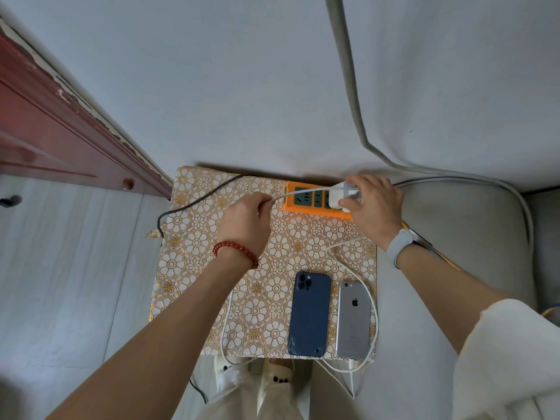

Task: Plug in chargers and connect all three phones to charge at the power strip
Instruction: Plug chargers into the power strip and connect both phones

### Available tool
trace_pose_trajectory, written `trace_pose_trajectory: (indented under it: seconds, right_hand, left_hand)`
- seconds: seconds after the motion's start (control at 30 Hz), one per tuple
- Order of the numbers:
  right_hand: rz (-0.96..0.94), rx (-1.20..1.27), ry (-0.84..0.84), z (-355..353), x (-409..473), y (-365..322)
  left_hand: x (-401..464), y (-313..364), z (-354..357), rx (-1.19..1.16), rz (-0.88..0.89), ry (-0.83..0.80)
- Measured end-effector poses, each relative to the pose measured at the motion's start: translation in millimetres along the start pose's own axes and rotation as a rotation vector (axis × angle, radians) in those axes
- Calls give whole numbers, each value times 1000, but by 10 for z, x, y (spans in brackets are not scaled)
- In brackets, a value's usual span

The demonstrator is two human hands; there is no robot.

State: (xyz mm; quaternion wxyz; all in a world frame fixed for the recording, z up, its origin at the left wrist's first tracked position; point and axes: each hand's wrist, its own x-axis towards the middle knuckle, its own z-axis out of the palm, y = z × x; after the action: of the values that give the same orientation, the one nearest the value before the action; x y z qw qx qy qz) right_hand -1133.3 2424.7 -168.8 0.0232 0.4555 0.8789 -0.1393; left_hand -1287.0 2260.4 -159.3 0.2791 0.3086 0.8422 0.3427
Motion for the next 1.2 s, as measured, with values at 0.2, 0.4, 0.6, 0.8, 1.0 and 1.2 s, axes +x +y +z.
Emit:
trace_pose_trajectory:
  seconds: [0.2, 0.4, 0.6, 0.8, 1.0, 1.2]
  right_hand:
    - [45, 1, 69, 45, -21, -82]
    - [14, 3, 35, 19, -22, -61]
    - [54, 133, 34, 15, -34, -59]
    - [170, 365, 54, 55, -43, -86]
    - [275, 639, 29, 103, -43, -93]
    - [148, 475, -37, 86, -6, -2]
  left_hand:
    - [8, -4, -15, -23, -14, 10]
    - [3, -11, -29, -19, -14, 11]
    - [6, 17, -8, -18, -12, 14]
    - [66, 55, -15, -58, 6, 32]
    - [78, 128, 28, -57, 61, 48]
    - [73, 106, 24, -67, 60, 55]
